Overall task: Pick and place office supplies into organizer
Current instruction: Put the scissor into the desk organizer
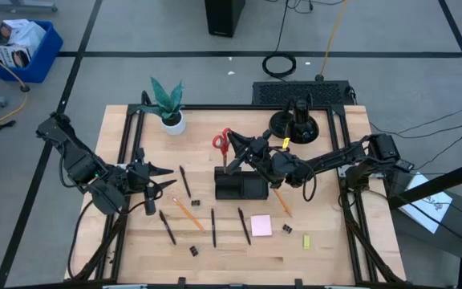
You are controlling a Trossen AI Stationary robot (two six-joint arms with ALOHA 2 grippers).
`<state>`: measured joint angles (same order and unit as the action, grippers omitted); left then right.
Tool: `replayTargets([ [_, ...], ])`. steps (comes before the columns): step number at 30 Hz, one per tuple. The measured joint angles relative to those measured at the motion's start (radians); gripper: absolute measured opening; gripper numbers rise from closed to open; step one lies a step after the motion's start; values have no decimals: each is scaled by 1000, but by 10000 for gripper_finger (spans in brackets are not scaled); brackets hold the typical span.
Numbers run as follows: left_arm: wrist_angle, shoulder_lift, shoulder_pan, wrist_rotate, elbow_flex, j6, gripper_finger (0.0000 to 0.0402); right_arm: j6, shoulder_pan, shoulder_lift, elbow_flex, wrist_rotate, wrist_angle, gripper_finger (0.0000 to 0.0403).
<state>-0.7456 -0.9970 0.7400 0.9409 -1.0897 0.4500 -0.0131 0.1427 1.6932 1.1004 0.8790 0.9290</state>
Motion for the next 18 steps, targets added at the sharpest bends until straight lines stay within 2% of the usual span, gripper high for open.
replayTargets([
  [18, -6, 0, 0, 0, 0, 0, 127, -52, 15, 69, 0, 96, 0, 15],
])
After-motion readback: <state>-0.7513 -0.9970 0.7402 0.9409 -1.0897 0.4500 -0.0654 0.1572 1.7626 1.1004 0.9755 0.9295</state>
